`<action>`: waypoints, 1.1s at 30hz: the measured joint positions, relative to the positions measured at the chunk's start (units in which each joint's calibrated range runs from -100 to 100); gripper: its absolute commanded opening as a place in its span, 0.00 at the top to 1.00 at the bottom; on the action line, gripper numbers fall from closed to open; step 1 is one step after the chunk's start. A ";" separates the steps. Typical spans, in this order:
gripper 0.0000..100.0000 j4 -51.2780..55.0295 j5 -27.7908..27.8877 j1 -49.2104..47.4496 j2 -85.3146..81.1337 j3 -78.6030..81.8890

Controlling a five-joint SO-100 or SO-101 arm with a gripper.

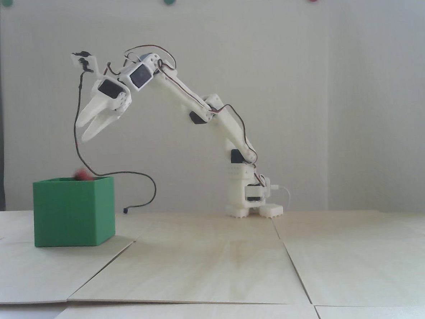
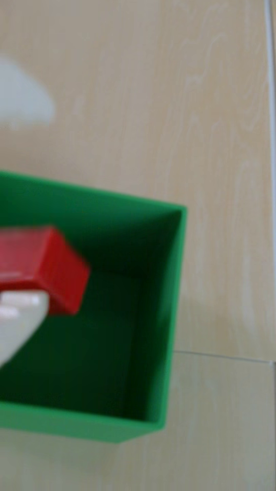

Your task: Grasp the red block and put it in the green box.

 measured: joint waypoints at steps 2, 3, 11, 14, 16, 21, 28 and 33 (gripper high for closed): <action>0.72 0.50 0.15 0.00 0.00 -0.18; 0.79 0.67 0.21 0.00 0.00 -0.18; 0.98 2.66 0.21 -2.14 0.00 -4.03; 0.98 8.57 0.21 -4.81 0.00 -10.74; 0.98 14.06 0.21 -6.95 0.00 -16.11; 0.98 22.63 0.21 -14.52 -2.82 -19.34; 0.98 23.13 0.21 -22.77 -18.18 -6.09; 0.98 20.63 0.87 -30.72 -34.12 18.80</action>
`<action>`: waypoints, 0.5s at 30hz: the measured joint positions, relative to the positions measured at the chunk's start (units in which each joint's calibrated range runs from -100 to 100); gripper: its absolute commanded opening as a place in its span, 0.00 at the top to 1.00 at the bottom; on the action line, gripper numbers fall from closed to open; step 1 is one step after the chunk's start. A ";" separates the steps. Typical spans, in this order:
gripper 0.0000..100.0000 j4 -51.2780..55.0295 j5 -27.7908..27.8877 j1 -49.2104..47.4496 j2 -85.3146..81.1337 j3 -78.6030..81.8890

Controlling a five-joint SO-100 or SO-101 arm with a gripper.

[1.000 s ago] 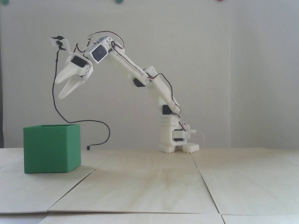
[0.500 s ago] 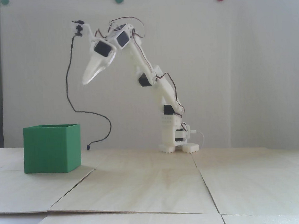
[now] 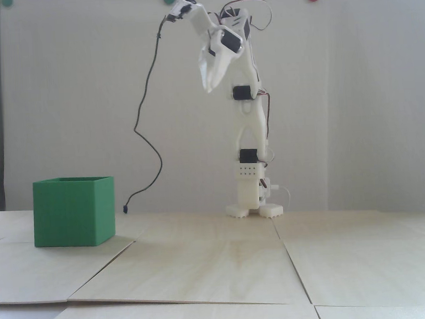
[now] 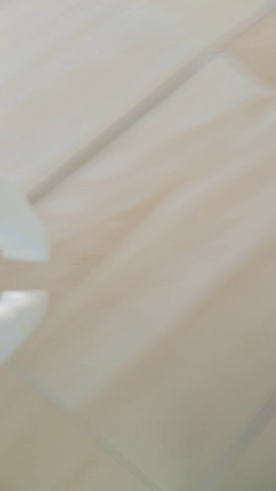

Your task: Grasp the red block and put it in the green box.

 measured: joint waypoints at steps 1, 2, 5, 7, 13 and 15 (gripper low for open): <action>0.98 -2.16 0.05 -1.45 -3.24 6.00; 0.98 -5.49 0.05 -3.06 -6.81 12.98; 0.98 -18.30 0.21 -7.72 -17.77 35.27; 0.98 -29.37 0.21 -10.78 -25.99 53.00; 0.98 -58.15 4.11 -17.50 -46.66 102.95; 0.98 -69.30 8.37 -18.65 -53.13 118.26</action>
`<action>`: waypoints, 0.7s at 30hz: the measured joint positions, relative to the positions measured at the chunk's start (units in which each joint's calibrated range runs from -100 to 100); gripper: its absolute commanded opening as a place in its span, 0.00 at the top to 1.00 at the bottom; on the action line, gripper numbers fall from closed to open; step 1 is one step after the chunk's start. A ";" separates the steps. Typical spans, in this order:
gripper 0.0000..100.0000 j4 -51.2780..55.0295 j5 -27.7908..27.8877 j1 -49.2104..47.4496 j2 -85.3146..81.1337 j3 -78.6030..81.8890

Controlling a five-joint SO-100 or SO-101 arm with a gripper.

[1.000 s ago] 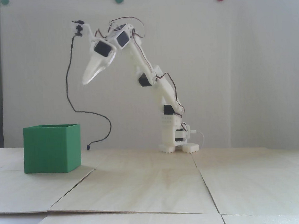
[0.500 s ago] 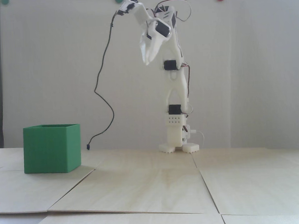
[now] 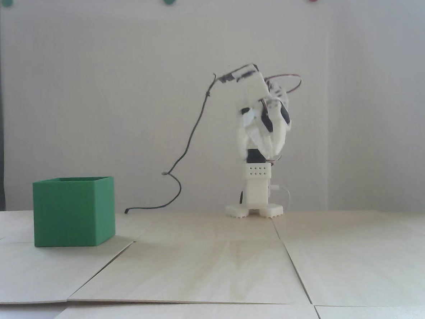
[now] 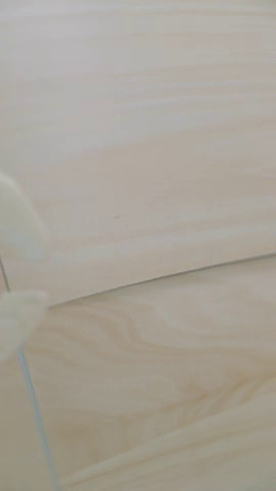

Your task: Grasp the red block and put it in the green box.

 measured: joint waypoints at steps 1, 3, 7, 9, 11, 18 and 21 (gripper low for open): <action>0.98 -5.91 2.05 -0.31 -2.49 7.97; 0.98 -17.14 5.03 -1.22 -5.65 22.56; 0.98 -22.80 7.50 -5.50 -9.13 31.60; 0.98 -19.80 7.76 -6.27 -9.46 31.60; 0.98 -15.56 7.76 -7.57 -9.71 31.87; 0.98 2.83 8.01 -11.62 -12.79 31.96; 0.98 10.48 8.12 -10.47 -14.61 32.14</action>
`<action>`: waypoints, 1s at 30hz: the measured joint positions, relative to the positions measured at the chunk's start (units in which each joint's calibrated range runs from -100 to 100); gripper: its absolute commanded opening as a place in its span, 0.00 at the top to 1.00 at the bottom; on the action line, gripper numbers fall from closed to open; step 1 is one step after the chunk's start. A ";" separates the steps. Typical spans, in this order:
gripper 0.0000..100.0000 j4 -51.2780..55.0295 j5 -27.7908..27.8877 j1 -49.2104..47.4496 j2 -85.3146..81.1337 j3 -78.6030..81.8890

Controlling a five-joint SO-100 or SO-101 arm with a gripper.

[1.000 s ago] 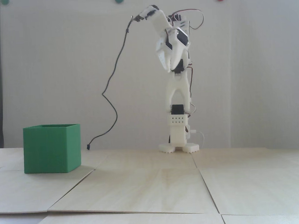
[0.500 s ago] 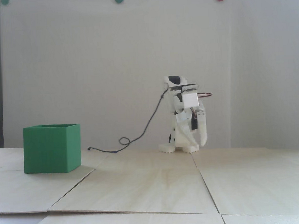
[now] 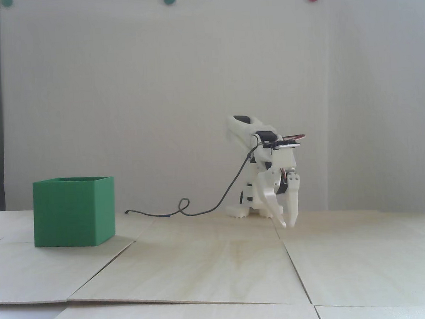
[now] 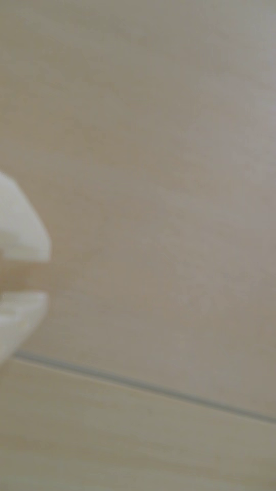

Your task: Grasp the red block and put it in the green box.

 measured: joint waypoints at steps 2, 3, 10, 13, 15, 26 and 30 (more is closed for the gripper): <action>0.98 2.25 0.05 2.29 -1.49 0.00; 0.98 2.91 0.05 3.52 -1.99 0.09; 0.98 4.83 0.05 10.47 -4.07 0.36; 0.98 4.83 0.05 12.69 -5.15 0.36; 0.98 4.83 0.05 13.45 -5.15 0.36; 0.98 4.83 0.05 13.99 -5.15 0.45; 0.98 4.83 0.05 14.06 -5.15 0.45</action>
